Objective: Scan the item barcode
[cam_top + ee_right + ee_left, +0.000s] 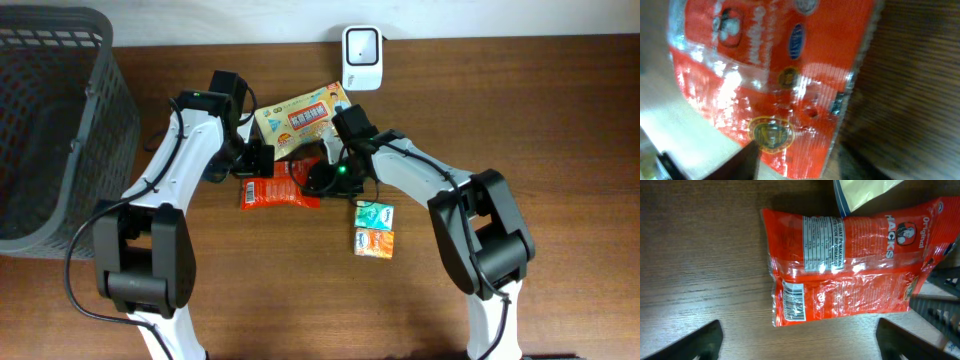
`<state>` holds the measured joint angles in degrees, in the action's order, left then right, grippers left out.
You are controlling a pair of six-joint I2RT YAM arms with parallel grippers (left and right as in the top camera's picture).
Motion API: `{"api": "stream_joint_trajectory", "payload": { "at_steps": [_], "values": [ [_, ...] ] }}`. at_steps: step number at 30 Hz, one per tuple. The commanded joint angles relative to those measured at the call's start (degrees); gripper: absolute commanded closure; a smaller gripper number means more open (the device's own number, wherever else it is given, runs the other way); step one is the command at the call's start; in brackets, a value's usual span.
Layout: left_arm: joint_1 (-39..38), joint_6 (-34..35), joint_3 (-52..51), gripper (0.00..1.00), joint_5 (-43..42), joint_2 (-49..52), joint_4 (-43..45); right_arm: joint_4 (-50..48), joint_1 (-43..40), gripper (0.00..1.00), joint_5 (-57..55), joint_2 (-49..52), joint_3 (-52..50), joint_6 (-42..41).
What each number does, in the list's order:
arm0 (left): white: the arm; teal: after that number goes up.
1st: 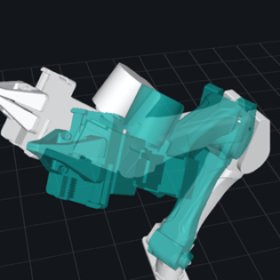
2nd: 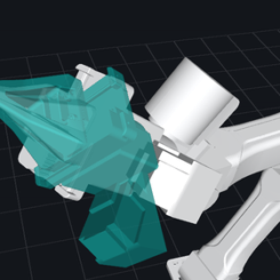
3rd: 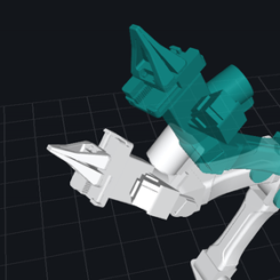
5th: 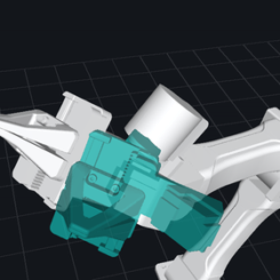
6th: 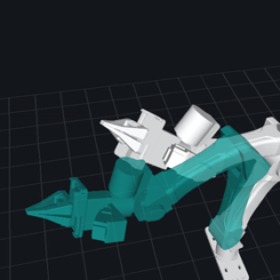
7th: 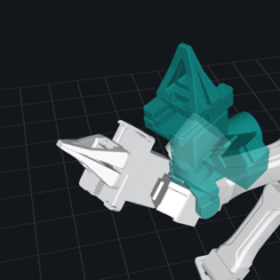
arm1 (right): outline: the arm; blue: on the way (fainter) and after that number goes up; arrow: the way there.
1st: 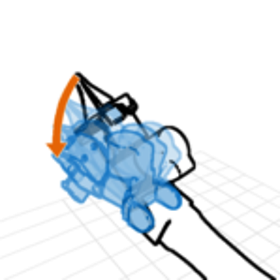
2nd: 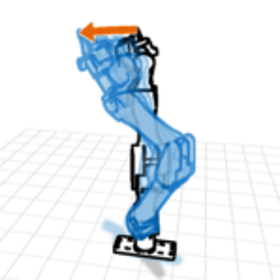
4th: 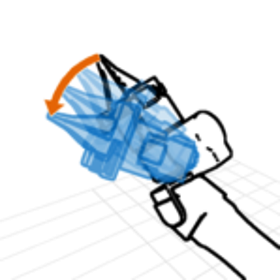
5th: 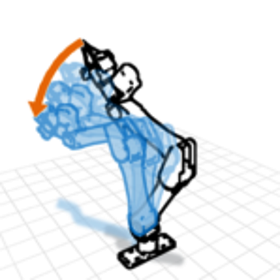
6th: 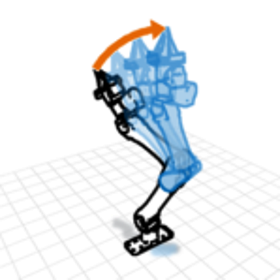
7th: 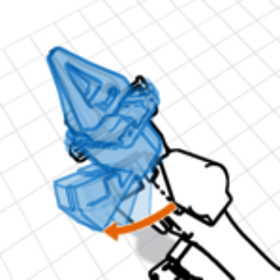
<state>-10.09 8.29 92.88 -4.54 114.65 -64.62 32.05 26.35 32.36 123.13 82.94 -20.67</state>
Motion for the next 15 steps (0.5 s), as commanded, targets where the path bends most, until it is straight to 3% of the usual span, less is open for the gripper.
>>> {"api": "stream_joint_trajectory", "payload": {
  "at_steps": [1, 3, 7, 10, 14, 15],
  "values": [
    [0.1, -0.2, -0.3, 0.16, -0.6, 0.1, -0.1, 0.9, 0.3, 0.29, -3.5, 1.1, -1.1, 0.0],
    [0.1, -0.2, -0.3, 0.16, -0.6, 0.1, -1.1, 0.6, 0.2, 0.27, -3.5, 1.1, -1.1, 0.0],
    [0.0, -0.2, -0.3, 0.27, -0.7, 0.1, -2.8, 0.2, -1.3, 0.21, -3.4, 1.1, -0.7, 0.0],
    [0.0, -0.2, -0.3, 0.38, -0.7, 0.1, -3.9, 0.3, -2.8, 0.16, -2.2, 1.1, -0.7, 0.0],
    [0.0, -0.2, -1.0, 0.49, -1.8, 0.1, -4.0, 0.0, -4.2, 0.0, -1.7, 1.1, -0.7, 0.5],
    [0.0, -0.2, -1.7, 0.55, -2.4, 0.1, -3.6, -0.2, -4.7, 0.01, -1.7, 1.1, -0.7, 0.5]
  ]
}}
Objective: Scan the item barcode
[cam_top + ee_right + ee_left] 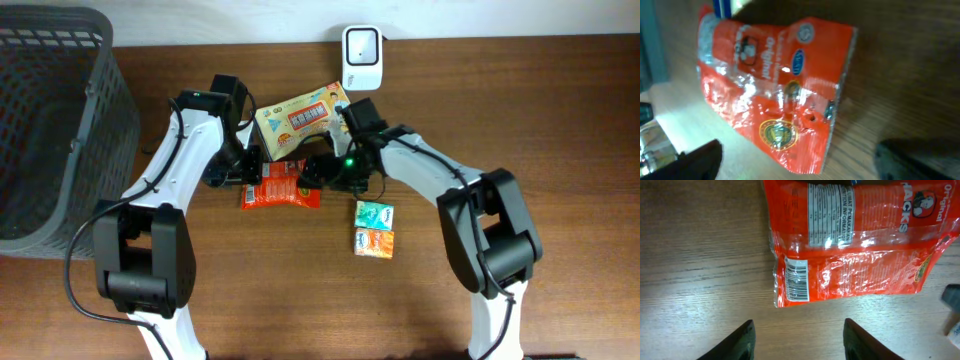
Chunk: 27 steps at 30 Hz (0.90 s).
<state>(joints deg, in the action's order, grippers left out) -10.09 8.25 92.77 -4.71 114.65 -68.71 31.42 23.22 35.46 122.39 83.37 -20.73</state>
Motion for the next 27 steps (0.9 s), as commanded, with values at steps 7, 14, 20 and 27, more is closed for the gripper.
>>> {"api": "stream_joint_trajectory", "payload": {
  "at_steps": [7, 14, 20, 27],
  "values": [
    [0.3, 0.1, -8.9, 1.0, -0.3, 0.1, 11.4, 0.9, -4.5, 0.03, -4.6, 1.8, -1.2, 0.5],
    [4.2, 6.1, -9.0, 1.0, 9.5, 0.1, 17.8, 0.9, -4.4, 0.03, -4.7, 1.8, -1.3, 0.9],
    [5.6, 6.3, -11.0, 1.0, 4.3, 0.9, 18.6, 0.6, -4.4, 0.02, -4.1, 1.8, -1.3, 0.9],
    [5.3, 8.7, -15.2, 1.0, -1.6, 4.1, 23.6, -3.9, -1.9, 0.02, -0.4, 1.9, -2.6, 0.7]
  ]
}}
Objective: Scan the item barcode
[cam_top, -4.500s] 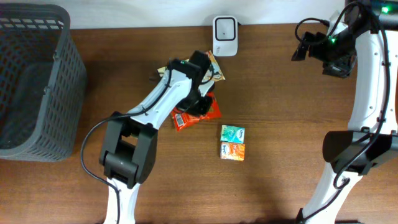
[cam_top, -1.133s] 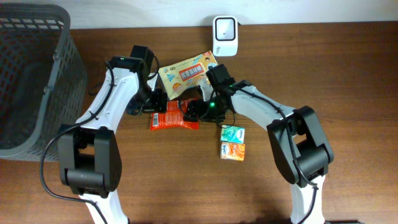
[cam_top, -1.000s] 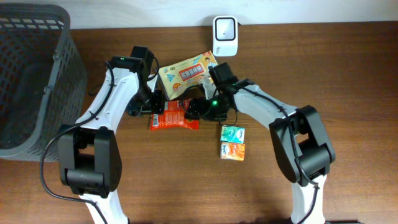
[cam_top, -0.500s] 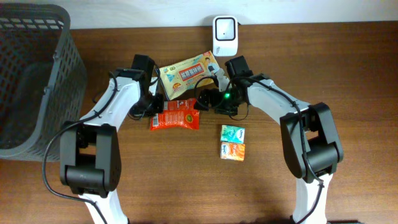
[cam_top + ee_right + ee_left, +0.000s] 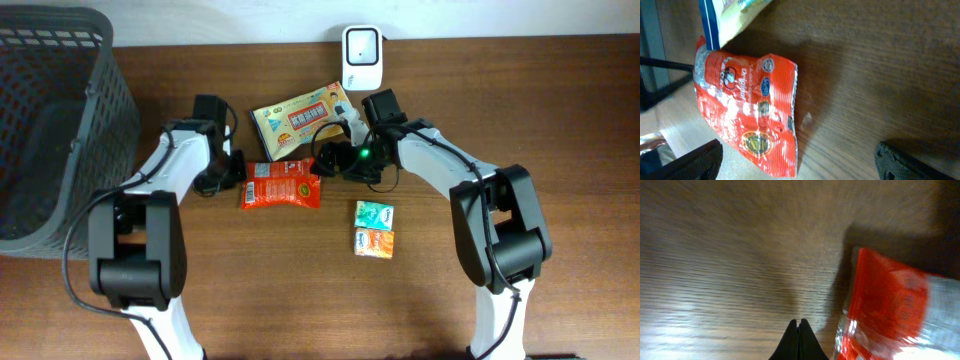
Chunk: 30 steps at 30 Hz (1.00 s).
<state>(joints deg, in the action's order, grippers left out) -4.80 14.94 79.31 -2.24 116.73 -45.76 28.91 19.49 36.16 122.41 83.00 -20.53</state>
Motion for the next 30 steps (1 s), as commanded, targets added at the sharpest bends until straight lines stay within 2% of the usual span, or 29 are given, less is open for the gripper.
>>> {"api": "stream_joint_trajectory", "payload": {
  "at_steps": [1, 7, 16, 17, 20, 23, 25, 27, 30],
  "values": [
    [0.0, 2.0, -1.7, 1.0, -4.9, 2.3, 0.8, -2.4, 2.4, 0.02, -1.3, 1.8, -2.7, -0.1],
    [-2.3, 2.5, -1.7, 1.0, -7.0, 3.6, 2.3, -5.6, 4.8, 0.01, -3.6, 3.3, -3.3, -6.1],
    [-6.0, 4.8, -1.7, 1.0, -7.4, 5.7, 2.9, -5.8, 7.5, 0.0, 0.1, 6.4, -3.3, -7.2],
    [-6.2, 5.0, -1.7, 1.0, -7.4, 5.7, 2.9, -6.1, 8.0, 0.04, 0.1, 6.4, -3.3, -7.3],
    [-6.3, 5.4, -1.7, 1.0, -7.3, 5.7, 3.0, -6.3, 8.7, 0.25, -0.2, 6.4, -3.3, -7.4],
    [-6.3, 5.4, -1.7, 1.0, -5.6, 5.7, 2.8, -5.8, 8.0, 0.55, -0.2, 6.3, -3.3, -7.4],
    [-6.3, 5.4, -1.7, 1.0, -5.0, 5.7, 2.5, -5.4, 7.1, 0.71, -0.2, 6.3, -3.3, -7.4],
    [-6.2, 5.4, -1.7, 1.0, -5.0, 5.7, 2.2, -5.0, 6.3, 0.93, -0.2, 6.0, -3.3, -7.4],
    [-5.7, 4.7, -0.4, 1.0, -3.4, 5.7, 0.0, -2.3, 4.5, 0.96, -0.8, 4.2, -2.5, -6.4]
  ]
}}
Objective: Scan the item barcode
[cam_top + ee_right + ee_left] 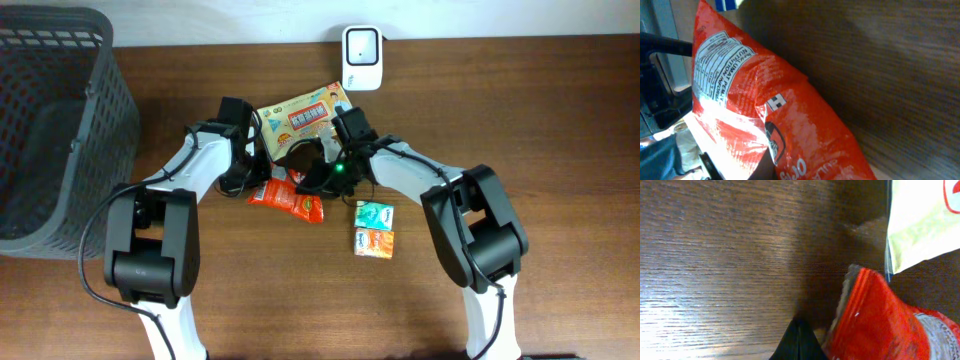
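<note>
The red snack packet (290, 198) lies skewed on the table, its right end nearer the front. In the right wrist view the red packet (790, 115) fills the frame very close, nutrition label (720, 57) facing up, and it covers the fingers. My right gripper (318, 184) sits at its upper right edge, shut on it. My left gripper (799, 332) is shut with nothing in it, its tips beside the packet's left end (865, 315). The white scanner (360, 45) stands at the back edge. The barcode is hidden.
A yellow snack bag (300, 118) lies just behind the red packet, between the two arms. Two small boxes, green (373, 213) and orange (374, 243), sit front right. A tall dark mesh basket (55, 120) fills the left side.
My right gripper was open, away to the packet's right; now it is shut on the packet. My left gripper has moved right, to the packet's left end. The packet has turned and tilted.
Both grippers hung open over the flat packet, barcode side up. Then they stood further apart, the left one narrower. Then the left was shut to the packet's left and the right open beyond its right end. Now both are at the skewed packet.
</note>
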`<state>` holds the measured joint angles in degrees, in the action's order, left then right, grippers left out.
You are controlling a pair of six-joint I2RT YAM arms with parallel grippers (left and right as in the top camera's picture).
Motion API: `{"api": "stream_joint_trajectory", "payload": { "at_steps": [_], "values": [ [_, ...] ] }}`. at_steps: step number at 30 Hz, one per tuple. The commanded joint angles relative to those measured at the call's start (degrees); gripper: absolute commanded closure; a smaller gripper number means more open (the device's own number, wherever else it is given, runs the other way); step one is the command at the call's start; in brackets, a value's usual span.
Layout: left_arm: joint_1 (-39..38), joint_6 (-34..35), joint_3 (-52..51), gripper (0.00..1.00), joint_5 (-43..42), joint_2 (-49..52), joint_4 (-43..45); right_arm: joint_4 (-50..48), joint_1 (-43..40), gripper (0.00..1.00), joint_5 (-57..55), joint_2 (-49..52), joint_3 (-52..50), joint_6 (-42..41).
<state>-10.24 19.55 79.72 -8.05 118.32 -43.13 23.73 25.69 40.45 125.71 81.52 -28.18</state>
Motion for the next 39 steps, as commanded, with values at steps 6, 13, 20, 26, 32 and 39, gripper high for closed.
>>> {"api": "stream_joint_trajectory", "payload": {
  "at_steps": [6, 13, 20, 26, 32, 39],
  "values": [
    [1.1, 0.1, 8.7, 1.0, 6.0, 4.1, -13.1, 24.4, -4.6, 0.96, -24.2, -5.8, 11.5, 7.9],
    [1.4, 0.1, 13.8, 1.0, 6.0, 4.1, -17.4, 52.0, -3.5, 0.96, -59.4, -9.1, 35.9, 8.2],
    [1.4, 0.1, 15.6, 1.0, 5.9, 4.1, -19.2, 60.2, -3.2, 0.96, -74.6, -7.1, 38.3, 6.6],
    [1.4, 0.1, 15.6, 1.0, 6.0, 4.1, -19.7, 60.4, -3.0, 0.96, -79.3, 0.0, 34.8, 3.9],
    [1.4, 0.1, 15.6, 1.0, 5.9, 4.1, -19.7, 60.1, 0.7, 0.88, -71.8, 4.9, 34.8, 3.9],
    [1.4, 0.1, 15.6, 0.97, 5.9, 4.1, -19.7, 58.4, 5.9, 0.33, -54.4, 4.8, 40.4, 3.9]
  ]
}}
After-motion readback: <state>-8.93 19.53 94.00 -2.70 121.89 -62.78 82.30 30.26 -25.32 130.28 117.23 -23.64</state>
